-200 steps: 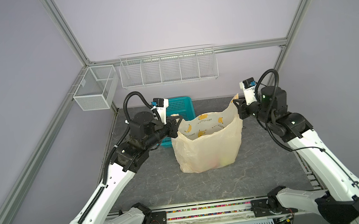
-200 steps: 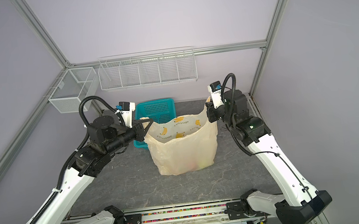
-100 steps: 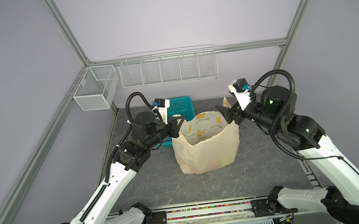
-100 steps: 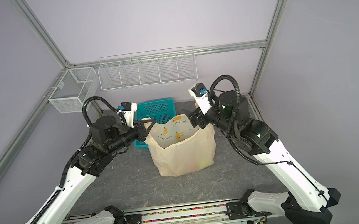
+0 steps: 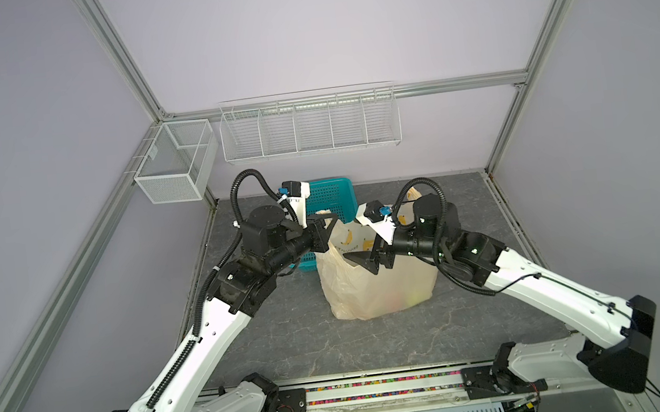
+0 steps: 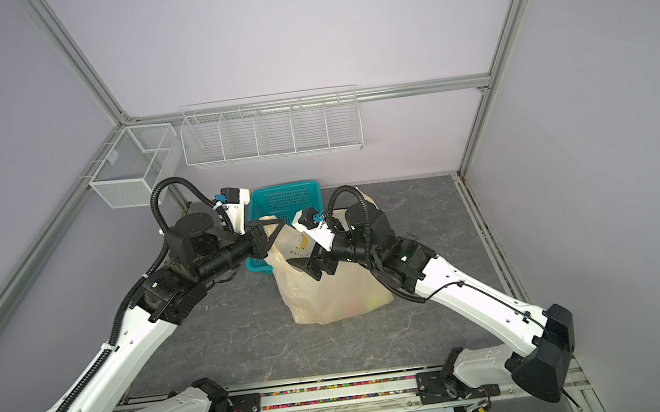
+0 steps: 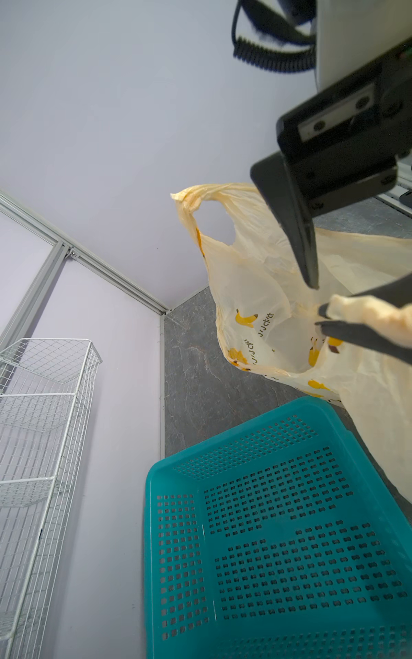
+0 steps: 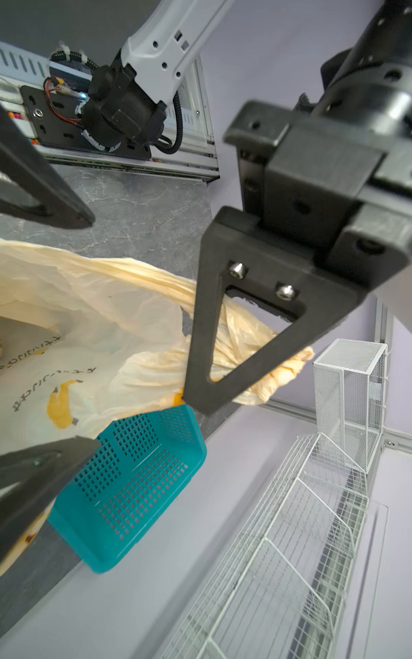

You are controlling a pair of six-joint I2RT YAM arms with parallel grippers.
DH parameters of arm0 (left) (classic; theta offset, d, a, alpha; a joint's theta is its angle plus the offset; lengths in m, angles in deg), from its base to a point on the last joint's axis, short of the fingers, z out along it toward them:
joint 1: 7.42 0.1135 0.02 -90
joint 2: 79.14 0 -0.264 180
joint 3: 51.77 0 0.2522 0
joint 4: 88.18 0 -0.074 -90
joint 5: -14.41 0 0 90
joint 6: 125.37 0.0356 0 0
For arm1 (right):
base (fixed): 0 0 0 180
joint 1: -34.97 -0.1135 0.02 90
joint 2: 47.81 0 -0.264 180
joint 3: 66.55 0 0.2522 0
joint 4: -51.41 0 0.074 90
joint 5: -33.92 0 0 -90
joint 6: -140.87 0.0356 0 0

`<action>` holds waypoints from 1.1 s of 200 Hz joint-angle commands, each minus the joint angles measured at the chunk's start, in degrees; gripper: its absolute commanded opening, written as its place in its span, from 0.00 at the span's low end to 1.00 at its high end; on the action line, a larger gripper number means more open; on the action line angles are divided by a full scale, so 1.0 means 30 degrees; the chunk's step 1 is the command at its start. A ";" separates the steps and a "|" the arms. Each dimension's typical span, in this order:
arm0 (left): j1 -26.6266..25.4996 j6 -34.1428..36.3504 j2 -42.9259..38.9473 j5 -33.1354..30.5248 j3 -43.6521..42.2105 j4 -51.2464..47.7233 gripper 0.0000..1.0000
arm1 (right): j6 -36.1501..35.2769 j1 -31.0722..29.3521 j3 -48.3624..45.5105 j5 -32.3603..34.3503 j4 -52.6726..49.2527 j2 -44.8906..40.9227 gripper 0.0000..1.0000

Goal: Place the fake fruits into the plastic bag and tie a complex knot

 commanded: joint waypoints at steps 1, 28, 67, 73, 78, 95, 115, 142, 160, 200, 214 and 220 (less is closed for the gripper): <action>0.0064 -0.0523 -0.0151 -0.0042 0.0154 0.0276 0.00 | 0.0507 -0.0527 -0.0627 -0.0228 0.3437 0.0421 0.93; 0.0062 -0.0706 0.0062 0.0142 0.0248 0.0277 0.00 | 0.0205 -0.1033 -0.0968 0.0835 0.4606 0.1110 0.92; 0.0064 -0.0752 0.0041 0.0165 0.0306 0.0269 0.00 | 0.0259 -0.1102 -0.1600 0.3555 0.6178 0.1694 0.92; 0.0064 -0.0741 0.0053 0.0177 0.0322 0.0275 0.00 | 0.0260 -0.1082 -0.1561 0.3890 0.6193 0.1780 0.92; 0.0064 -0.0744 0.0056 0.0170 0.0323 0.0248 0.00 | 0.0267 -0.1030 -0.1529 0.4051 0.6215 0.1868 0.92; 0.0064 -0.0711 0.0020 0.0163 0.0310 0.0211 0.00 | 0.0452 -0.0674 -0.1413 0.3623 0.6228 0.2207 0.92; 0.0060 -0.0659 -0.0004 0.0200 0.0332 0.0217 0.00 | 0.0918 -0.0184 -0.1237 0.1878 0.6322 0.2727 0.95; 0.0064 -0.0548 0.0056 0.0158 0.0431 0.0174 0.00 | 0.1349 0.0485 -0.1217 -0.0742 0.6720 0.3175 0.92; 0.0053 -0.0505 0.0129 0.0024 0.0477 0.0165 0.00 | 0.2008 0.0981 -0.1399 -0.2613 0.7287 0.3361 0.66; 0.0150 0.0420 0.0323 -0.0043 0.0977 -0.0243 0.27 | 0.2601 0.1451 -0.2233 -0.3915 0.7949 0.3296 0.20; 0.0308 0.1556 0.0211 0.0443 0.1379 -0.0704 0.46 | 0.2503 0.1585 -0.2486 -0.4470 0.7783 0.3083 0.15; 0.0348 0.2308 0.0099 0.0886 0.1543 -0.0943 0.51 | 0.2363 0.1657 -0.2569 -0.4725 0.7601 0.2976 0.14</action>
